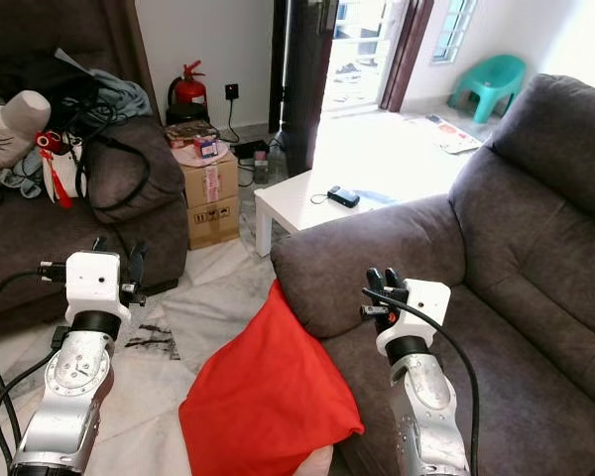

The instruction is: Move the pillow to the sofa from floor

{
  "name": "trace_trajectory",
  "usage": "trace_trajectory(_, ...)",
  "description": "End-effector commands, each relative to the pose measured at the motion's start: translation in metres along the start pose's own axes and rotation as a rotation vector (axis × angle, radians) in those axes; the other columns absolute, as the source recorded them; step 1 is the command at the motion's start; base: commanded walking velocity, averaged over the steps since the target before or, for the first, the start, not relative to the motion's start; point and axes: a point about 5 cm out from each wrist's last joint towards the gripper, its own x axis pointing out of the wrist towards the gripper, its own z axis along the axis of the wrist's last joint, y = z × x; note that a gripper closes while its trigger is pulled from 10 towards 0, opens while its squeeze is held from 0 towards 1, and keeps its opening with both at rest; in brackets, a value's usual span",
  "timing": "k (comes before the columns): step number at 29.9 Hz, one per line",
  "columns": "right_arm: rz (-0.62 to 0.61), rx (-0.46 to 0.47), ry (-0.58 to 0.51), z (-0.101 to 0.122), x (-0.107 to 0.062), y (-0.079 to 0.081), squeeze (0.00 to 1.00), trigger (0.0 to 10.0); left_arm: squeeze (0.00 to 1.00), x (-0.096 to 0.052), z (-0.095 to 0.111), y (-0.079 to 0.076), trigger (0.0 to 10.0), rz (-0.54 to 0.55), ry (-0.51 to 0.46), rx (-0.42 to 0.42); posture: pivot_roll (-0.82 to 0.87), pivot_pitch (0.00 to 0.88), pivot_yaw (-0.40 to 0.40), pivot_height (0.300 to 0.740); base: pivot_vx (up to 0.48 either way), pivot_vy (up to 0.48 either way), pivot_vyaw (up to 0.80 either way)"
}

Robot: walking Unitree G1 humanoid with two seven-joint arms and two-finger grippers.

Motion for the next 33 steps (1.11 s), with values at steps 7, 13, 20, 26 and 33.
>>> trace_trajectory(7,0.011,-0.001,-0.023,0.008,0.003,0.001,0.0,10.0,0.0,-0.003,-0.002,-0.003,10.0,-0.004,0.014,0.002,0.04,0.0,-0.096,0.679,0.0,0.0,0.0)
trace_trajectory(13,0.019,-0.002,-0.018,0.008,0.003,0.001,0.0,10.0,0.0,-0.003,-0.004,-0.003,10.0,-0.003,0.024,-0.004,0.04,0.0,-0.098,0.65,0.0,0.0,0.0)
trace_trajectory(20,0.029,-0.009,-0.011,0.007,0.004,0.002,0.0,10.0,0.0,-0.004,-0.005,-0.003,10.0,0.002,0.035,-0.012,0.04,0.0,-0.101,0.609,0.0,0.0,0.0)
trace_trajectory(26,0.026,-0.012,-0.02,0.009,0.004,0.001,0.0,10.0,0.0,-0.004,-0.007,-0.003,10.0,0.004,0.041,-0.014,0.04,0.0,-0.103,0.609,0.0,0.0,0.0)
trace_trajectory(33,0.031,-0.007,-0.03,0.016,0.008,0.002,0.0,10.0,0.0,-0.005,-0.009,-0.002,10.0,0.011,0.056,-0.019,0.05,0.0,-0.107,0.609,0.0,0.0,0.0)
